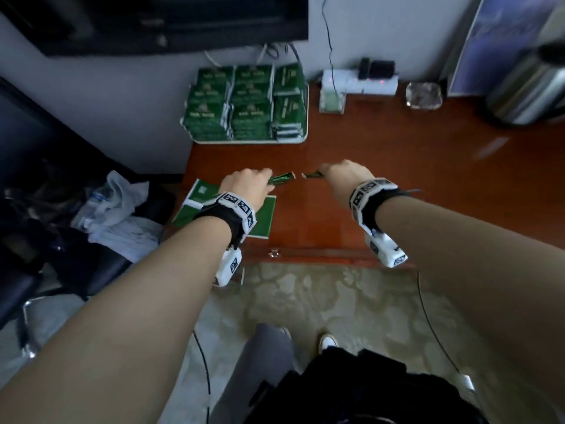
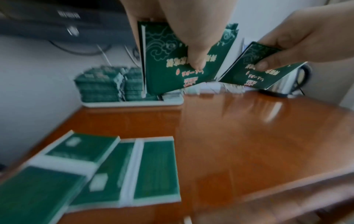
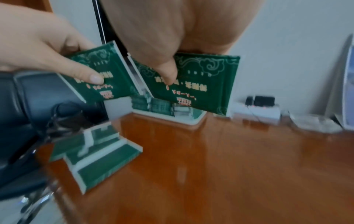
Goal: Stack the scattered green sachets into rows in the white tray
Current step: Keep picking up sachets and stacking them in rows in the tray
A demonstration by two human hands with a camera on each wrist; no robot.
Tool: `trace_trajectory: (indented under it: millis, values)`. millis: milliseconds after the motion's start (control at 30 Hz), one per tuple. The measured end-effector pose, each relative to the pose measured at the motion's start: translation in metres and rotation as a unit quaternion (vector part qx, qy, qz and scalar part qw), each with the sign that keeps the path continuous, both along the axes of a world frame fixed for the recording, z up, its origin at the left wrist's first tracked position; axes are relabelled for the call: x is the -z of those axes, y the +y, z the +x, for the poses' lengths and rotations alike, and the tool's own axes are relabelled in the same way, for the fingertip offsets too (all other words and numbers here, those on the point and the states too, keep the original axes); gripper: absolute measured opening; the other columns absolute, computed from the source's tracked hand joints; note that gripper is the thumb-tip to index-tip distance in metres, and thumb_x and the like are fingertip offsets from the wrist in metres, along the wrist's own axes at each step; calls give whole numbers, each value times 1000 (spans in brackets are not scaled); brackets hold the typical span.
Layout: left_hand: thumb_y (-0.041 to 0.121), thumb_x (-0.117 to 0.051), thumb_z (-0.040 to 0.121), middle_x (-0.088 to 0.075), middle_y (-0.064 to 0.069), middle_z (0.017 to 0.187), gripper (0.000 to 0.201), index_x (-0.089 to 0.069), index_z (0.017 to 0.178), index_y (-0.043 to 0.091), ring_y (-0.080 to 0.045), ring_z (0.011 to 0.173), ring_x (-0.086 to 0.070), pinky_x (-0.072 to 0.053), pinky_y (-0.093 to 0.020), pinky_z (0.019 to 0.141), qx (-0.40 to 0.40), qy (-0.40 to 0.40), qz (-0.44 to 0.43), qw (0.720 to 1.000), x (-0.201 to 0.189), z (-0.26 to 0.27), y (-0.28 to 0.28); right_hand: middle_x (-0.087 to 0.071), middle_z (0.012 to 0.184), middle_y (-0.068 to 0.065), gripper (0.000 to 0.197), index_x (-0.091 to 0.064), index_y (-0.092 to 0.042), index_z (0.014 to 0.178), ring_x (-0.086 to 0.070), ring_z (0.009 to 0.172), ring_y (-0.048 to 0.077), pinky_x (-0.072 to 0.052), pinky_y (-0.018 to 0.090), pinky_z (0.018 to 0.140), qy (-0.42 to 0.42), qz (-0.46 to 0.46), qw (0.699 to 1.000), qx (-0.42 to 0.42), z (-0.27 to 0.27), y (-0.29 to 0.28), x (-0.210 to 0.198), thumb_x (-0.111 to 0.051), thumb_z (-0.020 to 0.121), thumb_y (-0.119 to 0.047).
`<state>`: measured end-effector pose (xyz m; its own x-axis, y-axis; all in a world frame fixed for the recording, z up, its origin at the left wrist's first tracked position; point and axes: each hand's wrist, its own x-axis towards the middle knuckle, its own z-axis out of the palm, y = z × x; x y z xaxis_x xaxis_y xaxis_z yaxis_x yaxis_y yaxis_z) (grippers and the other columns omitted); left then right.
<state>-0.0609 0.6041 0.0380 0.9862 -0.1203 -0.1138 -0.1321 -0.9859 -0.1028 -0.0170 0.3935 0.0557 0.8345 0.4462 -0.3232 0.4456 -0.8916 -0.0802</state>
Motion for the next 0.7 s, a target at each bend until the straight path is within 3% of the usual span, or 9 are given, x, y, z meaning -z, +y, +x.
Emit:
trace_trajectory:
  millis: [133, 267, 400, 600, 700]
  values:
    - [32, -46, 103, -69, -15, 95, 28, -55, 121, 13, -36, 89, -66, -54, -41, 71, -21, -53, -4, 998, -62, 32, 35, -63, 108, 19, 42, -51, -10, 127, -64, 94, 38, -53, 42, 72, -78, 35, 996, -20, 37, 45, -63, -43, 88, 4]
    - [29, -42, 105, -64, -11, 91, 24, -51, 119, 12, -31, 82, -61, -51, -38, 67, -26, -80, 6, 996, -96, 65, 82, -62, 107, 16, 57, -44, -12, 139, -63, 90, 34, -48, 39, 66, -114, 24, 993, -23, 61, 92, -97, -38, 87, 9]
    - [26, -40, 105, -66, -14, 99, 27, -46, 127, 12, -33, 87, -65, -53, -40, 69, -23, -82, 14, 996, -99, 96, 138, -62, 101, 14, 54, -44, -10, 138, -57, 77, 30, -45, 36, 60, -131, 14, 991, -25, 83, 141, -98, -39, 88, 9]
    - [21, -45, 102, -64, -10, 92, 22, -47, 122, 12, -28, 71, -55, -50, -37, 62, 1, -61, 22, 998, -83, 140, 218, -62, 109, 14, 56, -42, -11, 139, -63, 89, 31, -49, 37, 61, -117, 7, 993, 7, 110, 209, -91, -41, 87, 9]
    - [19, -47, 101, -65, -9, 94, 22, -49, 122, 14, -26, 69, -52, -46, -35, 59, 17, -54, 28, 998, -81, 159, 241, -62, 108, 14, 55, -42, -12, 139, -64, 90, 31, -56, 39, 68, -112, -3, 993, 28, 123, 229, -87, -42, 88, 9]
